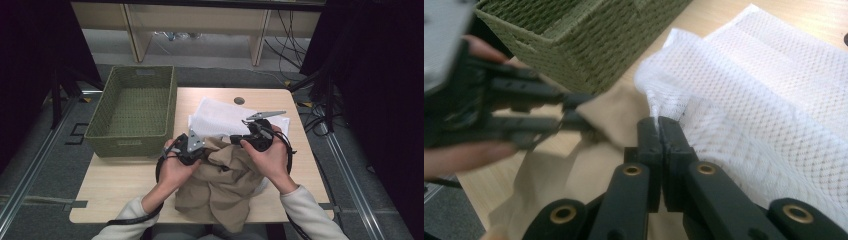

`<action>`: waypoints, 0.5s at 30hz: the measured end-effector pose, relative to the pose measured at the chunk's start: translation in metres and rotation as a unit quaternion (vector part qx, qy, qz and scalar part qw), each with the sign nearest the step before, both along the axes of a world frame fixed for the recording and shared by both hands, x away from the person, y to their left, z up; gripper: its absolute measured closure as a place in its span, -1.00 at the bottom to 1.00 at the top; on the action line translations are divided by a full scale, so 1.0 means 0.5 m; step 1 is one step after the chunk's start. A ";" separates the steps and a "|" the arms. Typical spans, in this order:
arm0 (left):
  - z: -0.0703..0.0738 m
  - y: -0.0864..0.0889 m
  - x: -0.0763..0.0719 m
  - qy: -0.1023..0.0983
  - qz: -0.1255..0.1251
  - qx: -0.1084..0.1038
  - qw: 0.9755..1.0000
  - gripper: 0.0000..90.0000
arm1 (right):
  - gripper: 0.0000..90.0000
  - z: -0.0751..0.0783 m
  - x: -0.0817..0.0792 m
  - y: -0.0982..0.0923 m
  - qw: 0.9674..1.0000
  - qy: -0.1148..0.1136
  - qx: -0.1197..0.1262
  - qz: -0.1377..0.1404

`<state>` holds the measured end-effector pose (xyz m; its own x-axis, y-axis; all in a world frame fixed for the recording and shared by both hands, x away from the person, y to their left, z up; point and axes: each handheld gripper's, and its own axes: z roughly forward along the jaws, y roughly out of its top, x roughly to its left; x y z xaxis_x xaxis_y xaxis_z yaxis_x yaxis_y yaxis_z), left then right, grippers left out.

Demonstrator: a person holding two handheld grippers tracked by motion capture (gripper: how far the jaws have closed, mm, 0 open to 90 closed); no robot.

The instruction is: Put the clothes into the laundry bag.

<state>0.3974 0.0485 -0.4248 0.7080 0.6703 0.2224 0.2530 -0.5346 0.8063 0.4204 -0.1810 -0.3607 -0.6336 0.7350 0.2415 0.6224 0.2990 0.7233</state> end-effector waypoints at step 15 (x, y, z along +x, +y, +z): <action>-0.003 -0.090 0.002 -0.044 -0.091 -0.034 0.994 0.77 | 1.00 -0.004 -0.008 0.016 0.999 -0.002 0.028 0.026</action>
<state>0.3985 0.0035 -0.4262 0.7992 0.5480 0.2469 0.0837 -0.5082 0.8572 0.4166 -0.1731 -0.3628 -0.6718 0.6866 0.2781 0.6036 0.2896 0.7429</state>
